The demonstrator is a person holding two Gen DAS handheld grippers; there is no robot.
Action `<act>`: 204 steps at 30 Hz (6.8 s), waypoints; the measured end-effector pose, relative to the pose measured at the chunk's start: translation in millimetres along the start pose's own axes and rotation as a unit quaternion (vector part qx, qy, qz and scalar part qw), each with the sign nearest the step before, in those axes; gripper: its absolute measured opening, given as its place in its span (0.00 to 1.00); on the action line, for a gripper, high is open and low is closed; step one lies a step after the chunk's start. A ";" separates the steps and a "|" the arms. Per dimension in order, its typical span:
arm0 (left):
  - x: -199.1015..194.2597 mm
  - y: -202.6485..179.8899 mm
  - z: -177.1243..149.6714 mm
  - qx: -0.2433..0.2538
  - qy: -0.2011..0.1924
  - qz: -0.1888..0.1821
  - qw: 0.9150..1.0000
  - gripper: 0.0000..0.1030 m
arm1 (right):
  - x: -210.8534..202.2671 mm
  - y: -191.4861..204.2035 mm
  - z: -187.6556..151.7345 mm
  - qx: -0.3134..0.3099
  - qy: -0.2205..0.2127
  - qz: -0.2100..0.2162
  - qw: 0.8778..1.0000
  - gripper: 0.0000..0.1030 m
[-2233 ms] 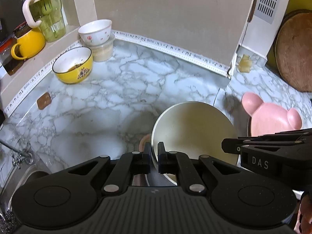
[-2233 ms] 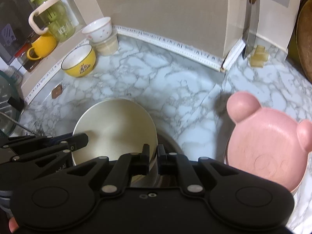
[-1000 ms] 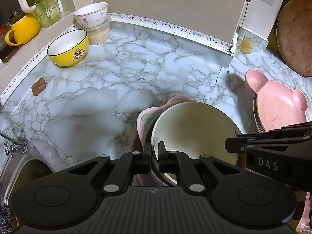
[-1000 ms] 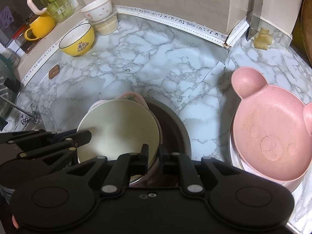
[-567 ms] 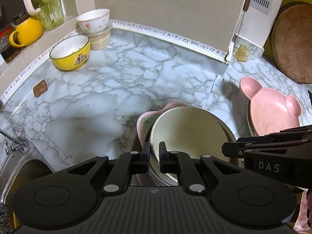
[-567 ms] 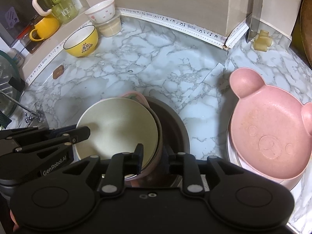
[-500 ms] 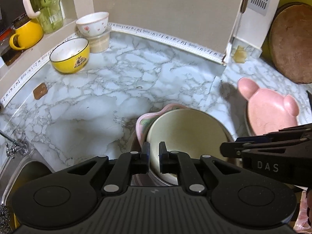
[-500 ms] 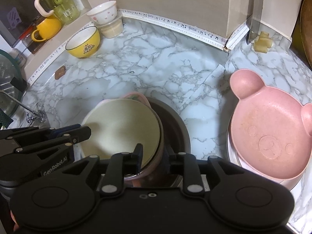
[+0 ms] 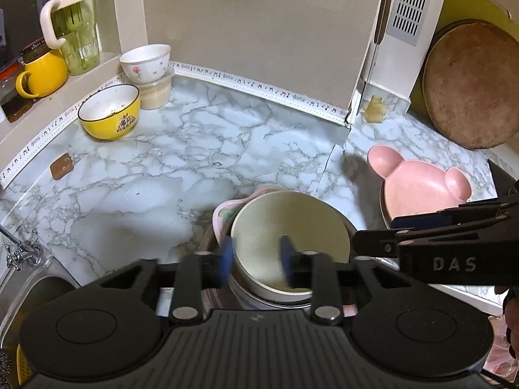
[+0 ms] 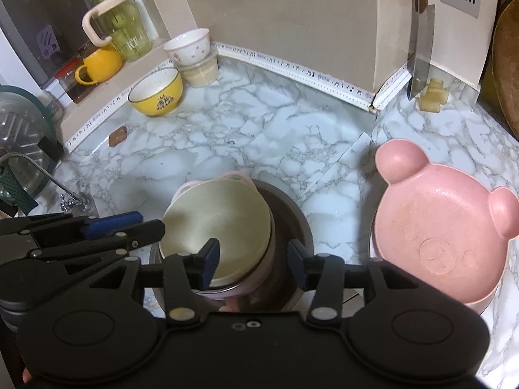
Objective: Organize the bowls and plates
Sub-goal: 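Open both tools to release the cream bowl, then move both tools to the steel bowl rim and close on it, then lift the stacked steel bowl with both tools and carry it over the pink bear plate, then lower the steel bowl stack onto the pink bear plate and open both tools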
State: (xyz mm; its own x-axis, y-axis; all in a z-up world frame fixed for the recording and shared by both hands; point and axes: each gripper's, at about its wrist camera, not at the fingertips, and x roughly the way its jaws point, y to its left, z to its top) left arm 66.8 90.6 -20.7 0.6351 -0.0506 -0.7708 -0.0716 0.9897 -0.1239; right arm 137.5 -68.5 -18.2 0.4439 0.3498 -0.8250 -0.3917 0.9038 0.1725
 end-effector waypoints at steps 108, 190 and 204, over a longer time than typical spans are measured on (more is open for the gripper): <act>55.3 0.3 -2.3 -0.068 0.021 -0.030 0.997 0.13 | 25.0 -86.3 5.6 -0.002 -0.011 0.005 1.000 0.11; 111.9 -164.6 44.4 0.121 -0.017 -0.081 0.989 0.51 | -44.4 -251.9 -44.1 0.155 -0.069 -0.130 0.977 0.44; 38.5 -159.7 21.8 0.138 -0.092 -0.090 0.982 0.61 | -104.6 -191.4 -64.7 0.093 -0.159 -0.114 0.976 0.63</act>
State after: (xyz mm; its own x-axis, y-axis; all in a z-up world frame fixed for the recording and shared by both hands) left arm 119.5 -66.5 -17.0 0.7478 -0.2282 -0.6234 0.2501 0.9667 -0.0540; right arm 113.9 -294.1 0.3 0.7417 0.1664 -0.6498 -0.1141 0.9859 0.1222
